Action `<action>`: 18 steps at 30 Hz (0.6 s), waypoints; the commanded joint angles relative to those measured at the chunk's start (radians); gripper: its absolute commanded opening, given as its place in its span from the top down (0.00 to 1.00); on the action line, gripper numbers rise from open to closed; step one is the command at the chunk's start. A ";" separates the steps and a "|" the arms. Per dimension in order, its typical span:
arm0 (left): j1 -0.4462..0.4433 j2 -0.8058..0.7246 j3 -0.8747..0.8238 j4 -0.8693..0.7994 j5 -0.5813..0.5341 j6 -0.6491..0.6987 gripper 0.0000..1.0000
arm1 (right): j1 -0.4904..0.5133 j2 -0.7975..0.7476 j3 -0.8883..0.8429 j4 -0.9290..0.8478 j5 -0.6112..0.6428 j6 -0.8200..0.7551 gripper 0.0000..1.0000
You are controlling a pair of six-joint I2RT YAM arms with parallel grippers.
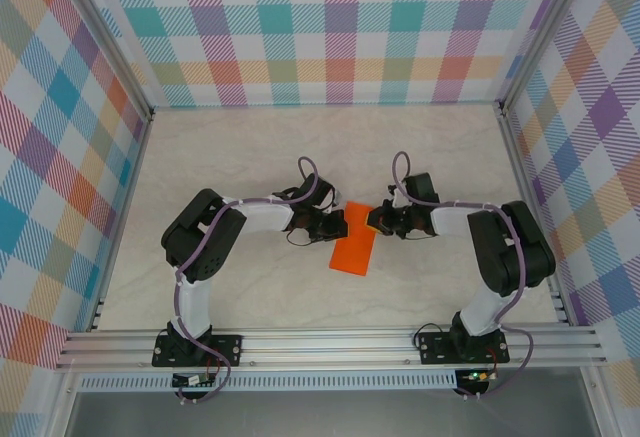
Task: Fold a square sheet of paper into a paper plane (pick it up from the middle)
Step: Fold the square sheet of paper in half at the center of the table.
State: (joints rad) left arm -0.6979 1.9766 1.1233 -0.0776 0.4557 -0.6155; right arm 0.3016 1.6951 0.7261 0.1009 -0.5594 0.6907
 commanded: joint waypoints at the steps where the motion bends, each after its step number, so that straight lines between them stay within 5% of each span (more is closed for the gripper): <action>1: -0.013 0.087 -0.057 -0.183 -0.112 0.020 1.00 | -0.010 0.051 0.030 0.000 -0.023 -0.023 1.00; 18: -0.014 0.079 -0.060 -0.191 -0.115 0.029 1.00 | -0.026 0.036 0.124 -0.100 -0.004 -0.046 1.00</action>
State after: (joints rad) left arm -0.6979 1.9759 1.1229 -0.0784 0.4553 -0.6117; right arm 0.2840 1.7695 0.8005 0.0448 -0.5648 0.6838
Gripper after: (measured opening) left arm 0.046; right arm 0.044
